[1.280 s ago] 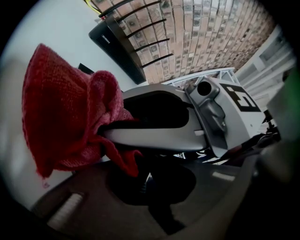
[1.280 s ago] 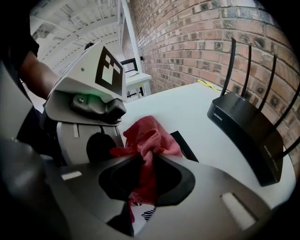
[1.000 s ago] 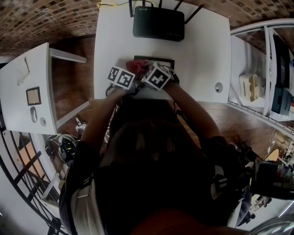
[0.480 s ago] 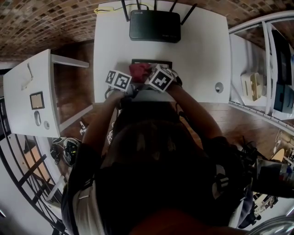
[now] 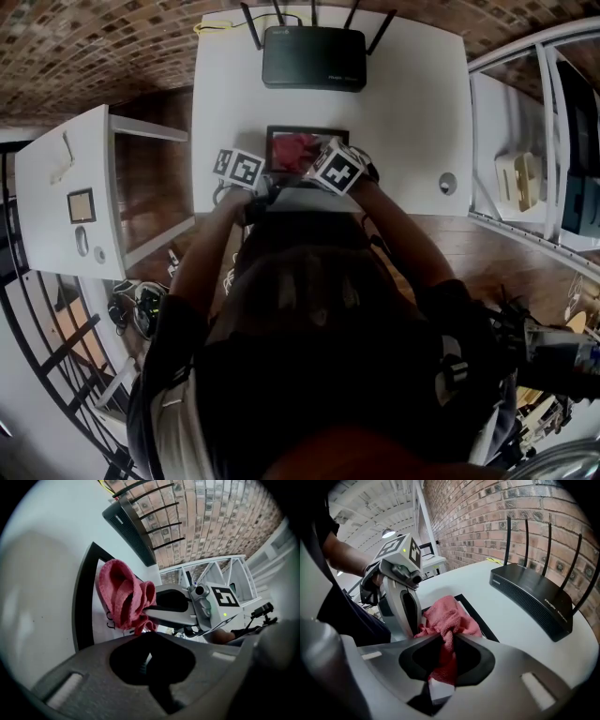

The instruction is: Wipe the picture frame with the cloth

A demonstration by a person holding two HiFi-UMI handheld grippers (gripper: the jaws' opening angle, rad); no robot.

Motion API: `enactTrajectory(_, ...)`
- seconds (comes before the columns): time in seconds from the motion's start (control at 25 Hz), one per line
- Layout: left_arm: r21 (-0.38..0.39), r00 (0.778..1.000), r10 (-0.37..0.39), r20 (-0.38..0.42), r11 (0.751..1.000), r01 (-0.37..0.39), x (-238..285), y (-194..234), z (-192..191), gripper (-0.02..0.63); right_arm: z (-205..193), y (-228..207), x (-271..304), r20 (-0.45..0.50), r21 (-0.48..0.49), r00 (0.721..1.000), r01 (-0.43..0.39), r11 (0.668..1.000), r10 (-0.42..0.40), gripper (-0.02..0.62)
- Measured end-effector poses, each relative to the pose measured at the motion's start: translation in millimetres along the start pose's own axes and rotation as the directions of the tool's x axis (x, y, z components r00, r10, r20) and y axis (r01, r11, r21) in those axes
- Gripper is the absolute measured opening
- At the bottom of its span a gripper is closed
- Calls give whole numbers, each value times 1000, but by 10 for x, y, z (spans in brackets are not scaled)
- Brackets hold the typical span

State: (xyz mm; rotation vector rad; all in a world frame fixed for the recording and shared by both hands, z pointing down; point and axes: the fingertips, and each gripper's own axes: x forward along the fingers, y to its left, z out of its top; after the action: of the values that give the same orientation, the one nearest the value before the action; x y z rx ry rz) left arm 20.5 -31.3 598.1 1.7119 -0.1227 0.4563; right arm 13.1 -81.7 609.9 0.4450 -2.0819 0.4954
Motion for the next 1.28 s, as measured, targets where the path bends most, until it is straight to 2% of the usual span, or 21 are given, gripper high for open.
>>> enactTrajectory(0.92,-51,996,70,63,996,-67,9,70,53,2,-365,-148,-279,35,-35,999,9,999,-8,77)
enactTrajectory(1.28,-55,992,96,81,994,-91,63,63,92,2,-471,-156,-371,79,-27,997,2,1000,0,77)
